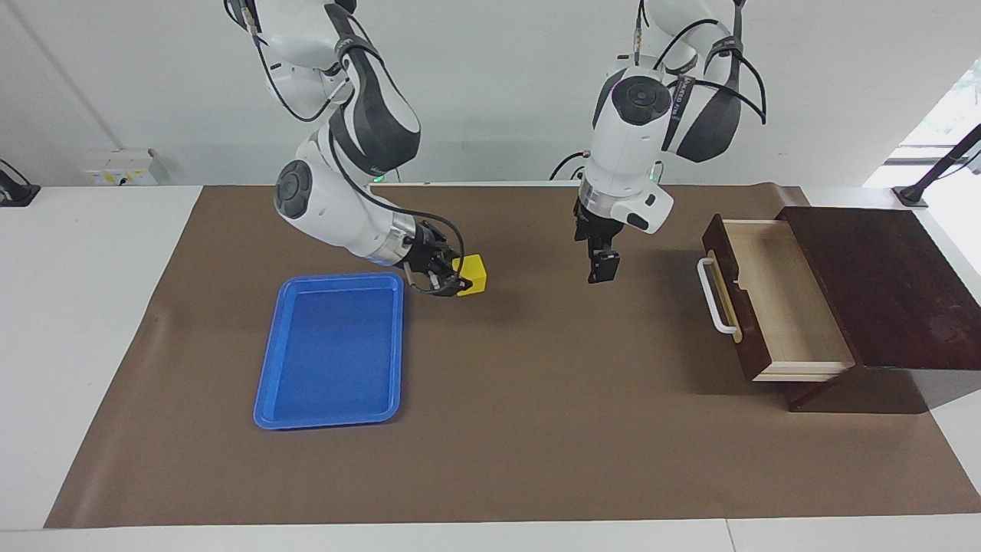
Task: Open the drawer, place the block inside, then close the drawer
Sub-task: 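Pass the yellow block from the right gripper to the left gripper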
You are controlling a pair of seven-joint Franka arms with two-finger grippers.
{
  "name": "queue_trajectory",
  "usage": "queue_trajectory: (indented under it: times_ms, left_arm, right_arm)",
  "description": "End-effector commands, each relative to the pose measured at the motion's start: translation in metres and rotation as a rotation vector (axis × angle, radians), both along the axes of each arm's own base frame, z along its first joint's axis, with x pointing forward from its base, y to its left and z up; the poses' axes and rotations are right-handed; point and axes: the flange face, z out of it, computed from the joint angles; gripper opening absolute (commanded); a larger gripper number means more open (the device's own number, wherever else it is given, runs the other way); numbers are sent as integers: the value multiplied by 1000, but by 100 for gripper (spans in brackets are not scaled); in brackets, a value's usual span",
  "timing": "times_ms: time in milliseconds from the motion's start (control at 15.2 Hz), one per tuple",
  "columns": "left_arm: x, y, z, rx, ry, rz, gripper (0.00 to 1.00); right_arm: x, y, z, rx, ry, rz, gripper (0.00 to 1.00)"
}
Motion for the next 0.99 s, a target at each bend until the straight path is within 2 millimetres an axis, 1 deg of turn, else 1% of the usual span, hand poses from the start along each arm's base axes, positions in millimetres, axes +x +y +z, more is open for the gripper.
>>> queue_trajectory:
  times_ms: [0, 66, 132, 263, 461, 592, 789, 921]
  left_arm:
    - [-2, -23, 2, -28, -36, 48, 100]
    - [-6, -30, -1, -34, -44, 61, 100]
    - [-15, -42, -3, -41, -53, 64, 100]
    - [-20, -52, -3, -47, -57, 85, 100]
    - [-30, -67, -6, -60, -69, 105, 100]
    - [-34, -69, -15, -69, -83, 104, 100]
    - [-31, -73, -13, -98, -117, 102, 100]
    - [-34, -80, -13, -104, -122, 91, 100]
  right_arm:
    - [-4, 34, 8, 2, -10, -53, 0]
    - [-7, 47, 9, 1, -16, -70, 0]
    - [-11, 58, 10, 3, -23, -85, 0]
    - [-14, 68, 11, 4, -24, -102, 0]
    - [-13, 68, 11, 4, -24, -103, 0]
    - [-13, 67, 10, 5, -21, -103, 0]
    - [-12, 66, 13, 19, -12, -112, 0]
    - [-12, 67, 15, 29, -9, -113, 0]
